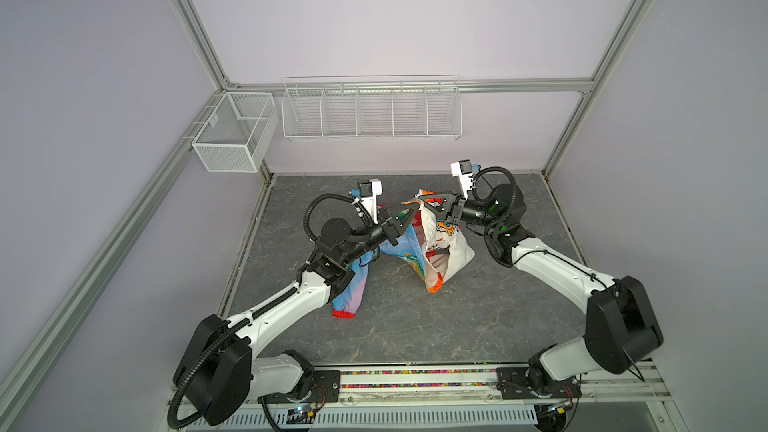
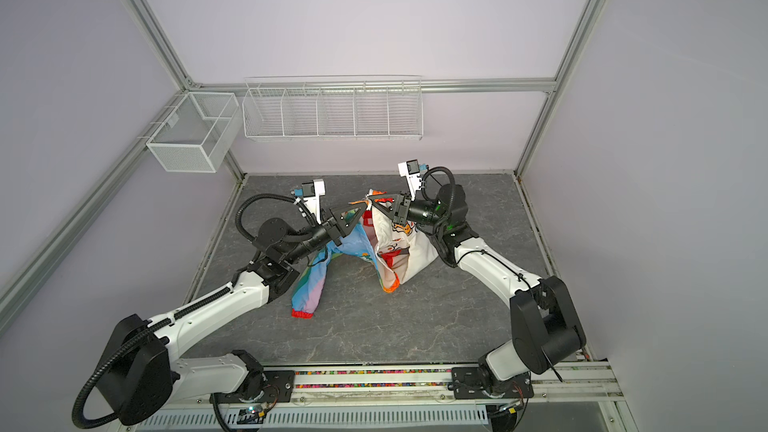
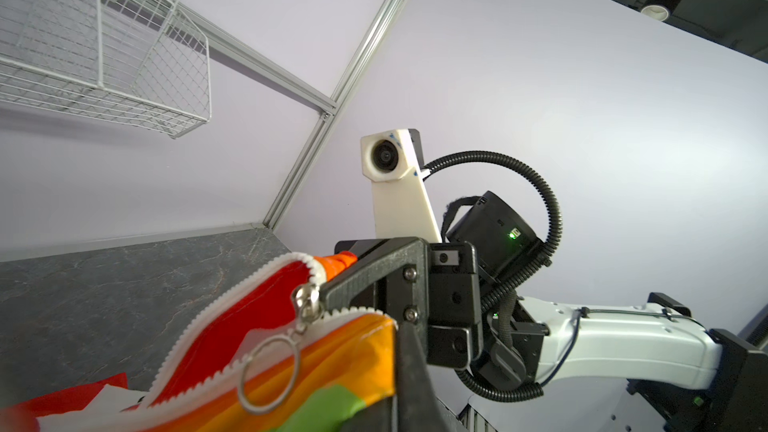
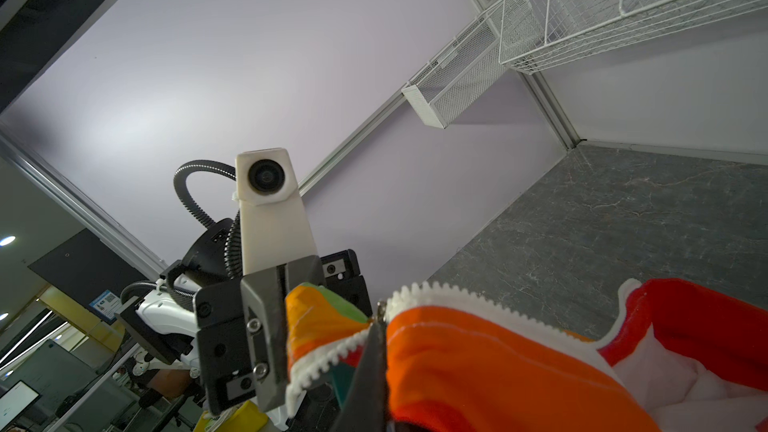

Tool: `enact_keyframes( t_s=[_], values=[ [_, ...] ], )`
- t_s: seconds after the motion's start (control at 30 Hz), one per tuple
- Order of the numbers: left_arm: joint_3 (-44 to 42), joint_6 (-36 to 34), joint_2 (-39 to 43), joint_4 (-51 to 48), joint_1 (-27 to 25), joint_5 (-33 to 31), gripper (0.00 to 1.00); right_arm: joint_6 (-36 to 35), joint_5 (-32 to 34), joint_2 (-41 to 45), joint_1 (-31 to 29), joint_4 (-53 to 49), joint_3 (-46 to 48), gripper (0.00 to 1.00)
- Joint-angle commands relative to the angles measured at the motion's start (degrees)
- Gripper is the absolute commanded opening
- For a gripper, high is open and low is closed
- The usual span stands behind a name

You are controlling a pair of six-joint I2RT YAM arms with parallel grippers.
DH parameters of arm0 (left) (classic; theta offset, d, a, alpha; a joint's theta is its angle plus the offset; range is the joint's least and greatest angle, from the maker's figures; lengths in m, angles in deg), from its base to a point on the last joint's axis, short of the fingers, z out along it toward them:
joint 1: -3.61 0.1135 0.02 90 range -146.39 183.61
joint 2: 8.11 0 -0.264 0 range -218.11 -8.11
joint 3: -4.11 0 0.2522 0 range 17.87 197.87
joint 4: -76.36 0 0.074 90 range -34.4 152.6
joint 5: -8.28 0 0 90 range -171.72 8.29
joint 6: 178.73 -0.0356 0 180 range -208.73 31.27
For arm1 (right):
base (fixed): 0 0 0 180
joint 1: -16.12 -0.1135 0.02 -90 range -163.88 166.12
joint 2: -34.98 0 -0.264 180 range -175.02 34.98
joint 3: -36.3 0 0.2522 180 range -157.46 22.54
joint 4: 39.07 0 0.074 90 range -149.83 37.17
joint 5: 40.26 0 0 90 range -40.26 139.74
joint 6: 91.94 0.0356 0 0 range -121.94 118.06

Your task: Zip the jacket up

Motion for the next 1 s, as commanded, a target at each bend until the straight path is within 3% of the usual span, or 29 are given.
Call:
enact_keyframes(
  t_s=[0.0, 0.23, 0.57, 0.97],
  values=[
    [2.63, -1.58, 0.37, -1.45, -1.02, 3.71, 0.0, -1.74, 0.71, -0.78, -0.39, -0.11, -1.87, 0.06],
    [0.77, -1.79, 2.0, -4.77, -1.16, 6.21, 0.0, 1.04, 1.18, -1.81, -0.06, 4.85, -2.92, 0.06],
    [-4.6, -5.5, 9.11, -10.96, -0.73, -1.24, 0.0, 1.52, -0.49, 1.39, 1.47, 6.52, -2.11, 0.06],
    [-4.47, -8.05, 10.08, -5.4, 2.0, -13.87, 0.0, 5.95, -4.83, 3.33, 1.56, 12.38, 0.27, 0.06]
  ],
)
